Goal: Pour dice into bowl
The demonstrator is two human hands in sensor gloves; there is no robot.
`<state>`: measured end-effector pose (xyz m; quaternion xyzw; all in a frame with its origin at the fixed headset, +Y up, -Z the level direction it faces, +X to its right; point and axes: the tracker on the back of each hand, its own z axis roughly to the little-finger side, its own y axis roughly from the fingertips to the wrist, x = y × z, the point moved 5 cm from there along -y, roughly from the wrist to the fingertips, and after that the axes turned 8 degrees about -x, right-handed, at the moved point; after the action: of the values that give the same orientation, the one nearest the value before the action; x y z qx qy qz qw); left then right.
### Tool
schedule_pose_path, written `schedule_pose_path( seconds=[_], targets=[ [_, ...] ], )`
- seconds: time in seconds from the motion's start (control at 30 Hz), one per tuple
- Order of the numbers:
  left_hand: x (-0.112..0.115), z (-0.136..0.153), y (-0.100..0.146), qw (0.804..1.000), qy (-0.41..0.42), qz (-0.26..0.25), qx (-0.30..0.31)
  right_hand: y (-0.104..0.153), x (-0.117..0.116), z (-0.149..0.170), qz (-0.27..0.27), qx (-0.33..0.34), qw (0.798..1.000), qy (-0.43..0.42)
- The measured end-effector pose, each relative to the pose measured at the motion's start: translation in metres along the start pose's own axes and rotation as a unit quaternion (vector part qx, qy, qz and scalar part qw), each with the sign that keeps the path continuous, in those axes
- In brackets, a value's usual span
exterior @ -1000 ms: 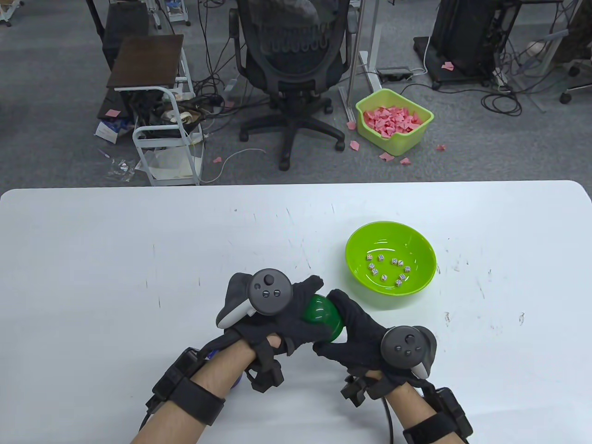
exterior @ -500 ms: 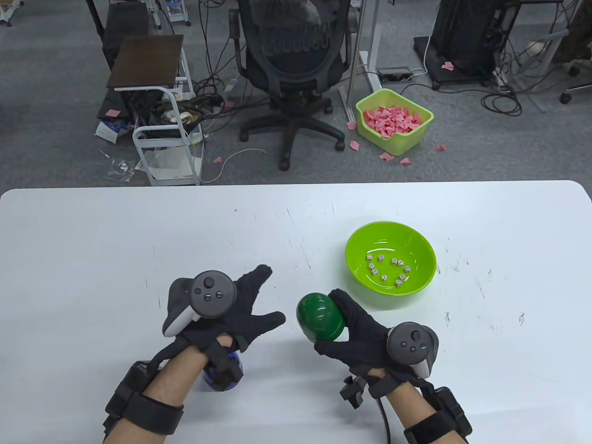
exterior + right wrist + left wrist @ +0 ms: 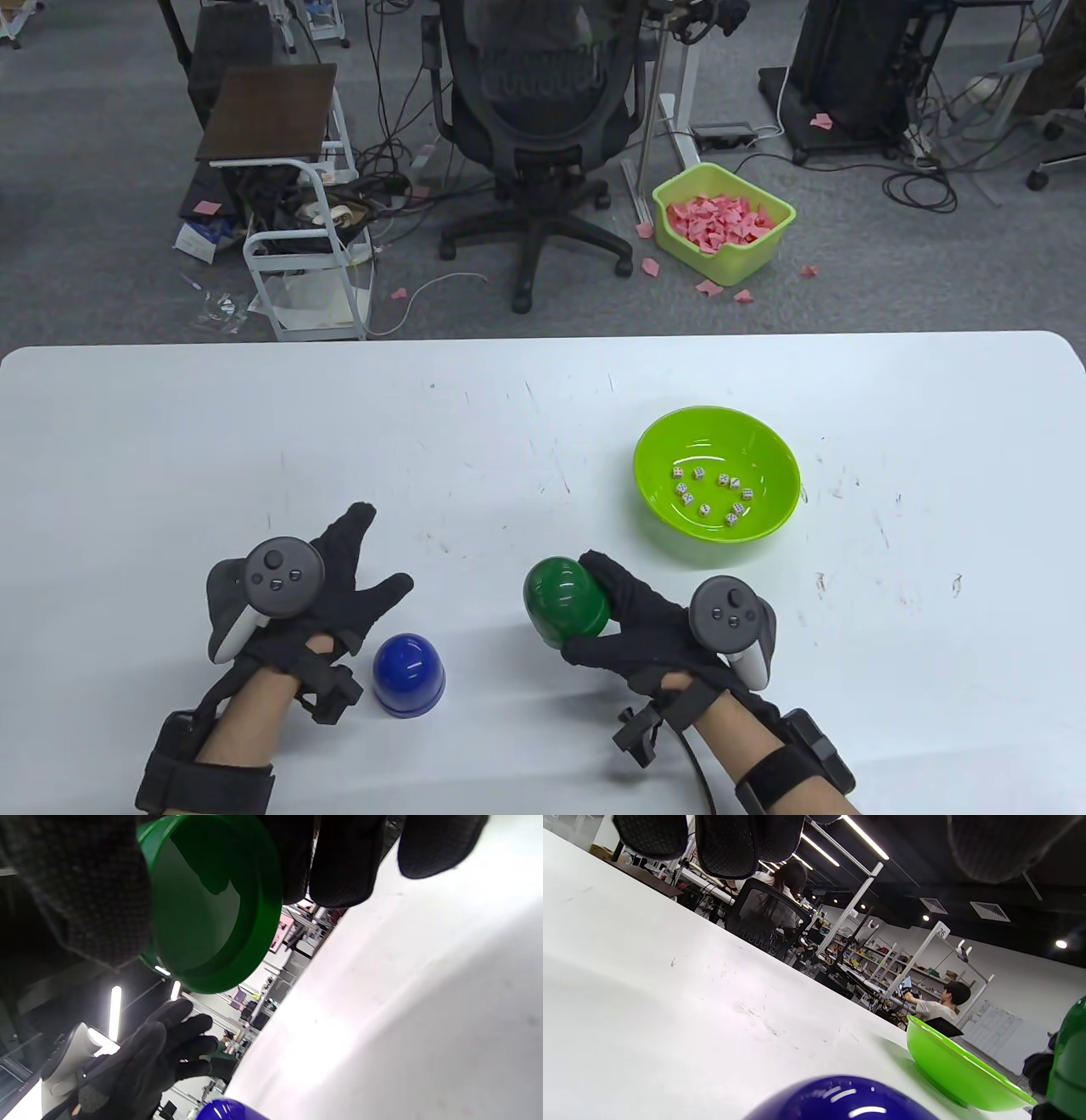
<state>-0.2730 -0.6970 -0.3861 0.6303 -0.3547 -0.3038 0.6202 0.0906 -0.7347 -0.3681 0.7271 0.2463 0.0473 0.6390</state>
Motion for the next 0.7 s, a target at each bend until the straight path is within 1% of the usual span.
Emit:
schedule_pose_path(
  seconds=[0.13, 0.3, 0.43, 0.7],
  targets=[
    [0.002, 0.005, -0.001, 1.000, 0.026, 0.001, 0.008, -0.005, -0.012, 0.007, -0.024, -0.031, 0.999, 0.013],
    [0.010, 0.010, -0.003, 0.998, 0.060, 0.012, 0.016, -0.012, -0.033, 0.007, -0.046, -0.057, 0.995, 0.068],
    [0.013, 0.012, -0.003, 0.997, 0.067, 0.021, 0.016, -0.016, -0.049, 0.009, -0.056, -0.079, 0.990, 0.105],
    [0.016, 0.018, -0.003, 0.997, 0.074, 0.034, 0.009, -0.018, -0.059, 0.004, -0.046, -0.084, 0.977, 0.192]
  ],
)
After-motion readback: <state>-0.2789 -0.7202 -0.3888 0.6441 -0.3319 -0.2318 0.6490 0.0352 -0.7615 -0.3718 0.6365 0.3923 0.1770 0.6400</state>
